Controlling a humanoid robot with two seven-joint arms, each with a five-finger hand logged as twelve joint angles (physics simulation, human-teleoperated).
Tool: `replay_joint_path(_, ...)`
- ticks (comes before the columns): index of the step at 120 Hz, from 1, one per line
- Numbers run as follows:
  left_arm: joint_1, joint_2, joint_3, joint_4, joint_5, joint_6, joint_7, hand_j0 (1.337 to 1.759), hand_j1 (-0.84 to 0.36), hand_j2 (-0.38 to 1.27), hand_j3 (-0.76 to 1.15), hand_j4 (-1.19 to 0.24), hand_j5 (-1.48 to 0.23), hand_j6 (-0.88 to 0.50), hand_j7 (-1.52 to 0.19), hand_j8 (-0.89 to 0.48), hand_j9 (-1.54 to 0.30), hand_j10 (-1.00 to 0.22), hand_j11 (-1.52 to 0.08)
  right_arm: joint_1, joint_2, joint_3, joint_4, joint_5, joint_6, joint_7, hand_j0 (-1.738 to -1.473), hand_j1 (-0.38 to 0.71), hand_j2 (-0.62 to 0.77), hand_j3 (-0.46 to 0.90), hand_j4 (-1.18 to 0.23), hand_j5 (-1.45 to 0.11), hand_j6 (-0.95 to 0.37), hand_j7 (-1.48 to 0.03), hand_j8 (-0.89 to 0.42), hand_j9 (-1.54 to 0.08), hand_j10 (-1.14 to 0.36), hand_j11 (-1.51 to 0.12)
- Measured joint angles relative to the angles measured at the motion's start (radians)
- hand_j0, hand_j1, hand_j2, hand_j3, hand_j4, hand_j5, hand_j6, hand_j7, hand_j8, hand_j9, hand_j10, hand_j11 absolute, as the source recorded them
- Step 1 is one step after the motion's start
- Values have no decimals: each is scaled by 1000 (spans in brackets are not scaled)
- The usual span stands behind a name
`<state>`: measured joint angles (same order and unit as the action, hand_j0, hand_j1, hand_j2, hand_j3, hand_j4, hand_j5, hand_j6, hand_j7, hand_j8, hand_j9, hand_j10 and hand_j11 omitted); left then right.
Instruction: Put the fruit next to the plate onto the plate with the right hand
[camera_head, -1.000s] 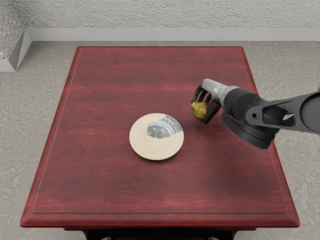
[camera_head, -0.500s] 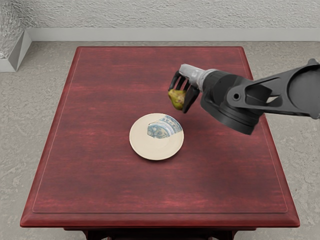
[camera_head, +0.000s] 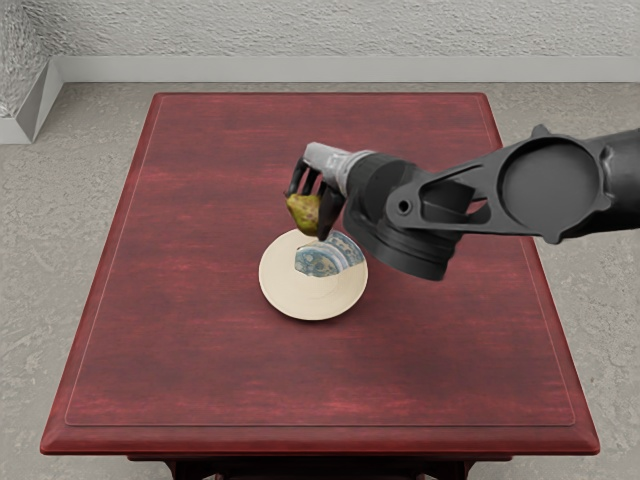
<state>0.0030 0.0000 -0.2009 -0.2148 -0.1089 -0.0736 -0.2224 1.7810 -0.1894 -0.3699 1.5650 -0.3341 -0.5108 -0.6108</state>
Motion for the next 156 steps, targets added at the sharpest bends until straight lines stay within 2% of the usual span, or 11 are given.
replay_joint_path(38, 4, 0, 0, 0, 0, 0, 0, 1658, 337, 2, 0, -10, -13, -10, -13, -10, -13, -10, -13, -30, 47, 0, -42, 2, 8, 0, -1658, 275, 294, 0, -601, -843, -486, -821, -449, -832, -623, -833)
replay_joint_path(73, 3, 0, 0, 0, 0, 0, 0, 1658, 337, 2, 0, -10, -13, -10, -13, -10, -13, -10, -13, -82, 123, 0, -135, -5, 40, 0, -1658, 270, 268, 0, -589, -826, -480, -806, -446, -817, -613, -816)
replay_joint_path(88, 2, 0, 0, 0, 0, 0, 0, 1658, 337, 2, 0, -10, -13, -10, -13, -10, -13, -10, -13, -83, 140, 0, -149, -6, 42, 0, -1658, -6, 144, 0, -326, -456, -267, -445, -248, -451, -339, -451)
replay_joint_path(104, 0, 0, 0, 0, 0, 0, 0, 1658, 337, 2, 0, -10, -13, -10, -13, -10, -13, -10, -13, -79, 146, 0, -153, -3, 43, 0, -1658, -171, 76, 0, -170, -237, -140, -232, -130, -235, -176, -235)
replay_joint_path(128, -4, 0, 0, 0, 0, 0, 0, 1658, 337, 2, 0, -10, -13, -10, -13, -10, -13, -10, -13, -74, 127, 44, -122, 28, 14, 0, -1658, -282, 29, 0, -64, -89, -53, -87, -49, -88, -67, -88)
replay_joint_path(156, -5, 0, 0, 0, 0, 0, 0, 1658, 337, 2, 0, -10, -13, -10, -13, -10, -13, -10, -13, -139, -12, 206, 5, 44, -12, 0, -1658, -328, 10, 0, -21, -29, -18, -28, -16, -28, -22, -28)
